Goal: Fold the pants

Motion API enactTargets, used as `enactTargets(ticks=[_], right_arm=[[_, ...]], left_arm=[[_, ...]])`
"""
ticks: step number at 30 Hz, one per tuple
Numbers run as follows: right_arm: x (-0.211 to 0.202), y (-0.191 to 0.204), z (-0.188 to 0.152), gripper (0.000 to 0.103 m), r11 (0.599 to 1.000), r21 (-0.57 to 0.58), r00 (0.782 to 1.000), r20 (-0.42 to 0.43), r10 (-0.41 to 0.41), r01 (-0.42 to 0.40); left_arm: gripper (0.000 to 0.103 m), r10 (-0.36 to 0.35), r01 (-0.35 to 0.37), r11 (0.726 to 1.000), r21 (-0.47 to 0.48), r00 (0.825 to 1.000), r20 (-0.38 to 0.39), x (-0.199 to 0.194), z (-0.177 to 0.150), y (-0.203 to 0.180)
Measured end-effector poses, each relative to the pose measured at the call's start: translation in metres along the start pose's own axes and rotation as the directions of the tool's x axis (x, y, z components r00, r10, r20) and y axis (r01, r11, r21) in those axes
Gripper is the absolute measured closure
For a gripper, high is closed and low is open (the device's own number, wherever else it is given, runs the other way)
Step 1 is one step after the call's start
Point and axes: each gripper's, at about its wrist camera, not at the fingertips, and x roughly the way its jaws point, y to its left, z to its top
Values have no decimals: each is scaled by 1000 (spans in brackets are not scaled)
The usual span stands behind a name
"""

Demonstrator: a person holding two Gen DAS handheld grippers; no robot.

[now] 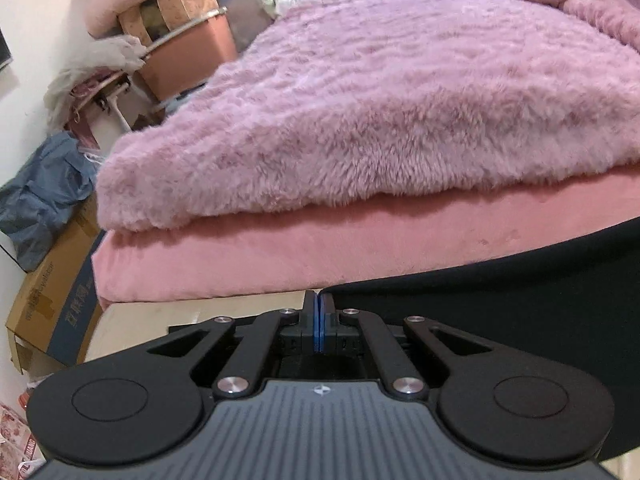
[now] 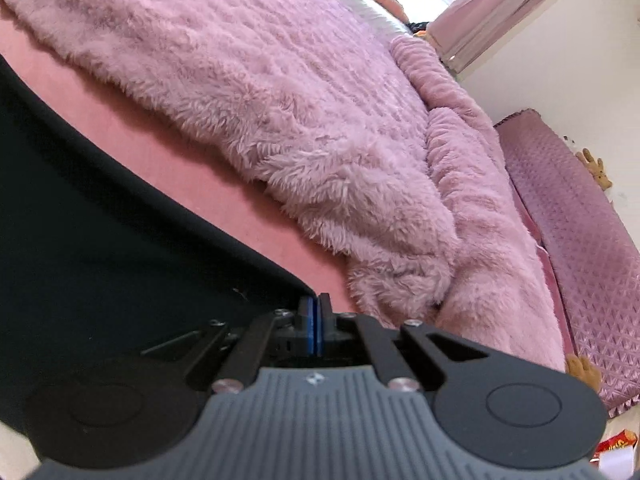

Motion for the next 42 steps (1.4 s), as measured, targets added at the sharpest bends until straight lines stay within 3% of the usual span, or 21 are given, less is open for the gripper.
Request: enactTargets(ticks=[6, 15, 17, 20, 21, 22, 23, 25, 28, 31, 34, 37, 39, 41, 42], right_arm=[[59, 17, 4, 103, 999, 25, 997, -78, 28, -26], [97, 31, 4, 103, 997, 68, 994, -105, 33, -26], [100, 34, 4, 103, 998, 64, 994, -108, 30, -24], [101, 36, 6, 103, 998, 64, 994, -107, 20, -13], [99, 35, 6, 96, 997, 73, 995, -102, 24, -16], [95, 32, 6, 82, 996, 86, 995, -92, 27, -19], [89, 30, 5, 74, 994, 102, 997, -74, 30, -22], [72, 23, 2, 36, 989, 146, 999, -19, 32, -29], [47, 10, -5, 33, 977, 215, 999, 39, 7, -15], [24, -12, -21, 33, 943, 332, 999, 54, 3, -20], [5, -35, -50, 37, 865, 499, 999, 48, 21, -42], [-11, -48, -92, 37, 734, 676, 998, 28, 64, -66], [-15, -56, -125, 37, 599, 797, 994, 20, 108, -81], [-16, -59, -159, 36, 427, 899, 988, 37, 151, -99], [-13, -60, -177, 36, 319, 941, 982, 61, 179, -116]], left_arm=[[103, -5, 5, 1000, 11, 997, -75, 46, -5, -9], [103, 22, -20, 999, 28, 996, -85, 73, -10, -22], [99, 20, -19, 999, 26, 997, -72, 75, -10, -24], [83, 21, -20, 1000, 17, 999, -32, 73, -11, -23], [72, 24, -24, 1000, 16, 1000, -12, 69, -11, -23], [62, 29, -29, 999, 16, 999, 16, 62, -11, -22], [60, 31, -32, 999, 15, 999, 42, 55, -11, -22], [60, 26, -28, 999, 17, 996, 83, 38, -10, -24], [60, -37, 36, 999, 10, 991, 125, 12, -9, -29], [61, -157, 158, 987, 3, 983, 98, -4, -11, -37], [74, -247, 249, 968, -15, 967, 62, -12, -21, -43], [79, -252, 252, 968, -6, 967, 22, -9, -35, -52], [84, -264, 263, 964, -25, 964, -15, -2, -43, -53], [86, -257, 255, 966, -38, 966, -41, 0, -50, -56], [88, -257, 254, 966, -44, 965, -57, 5, -52, -55]])
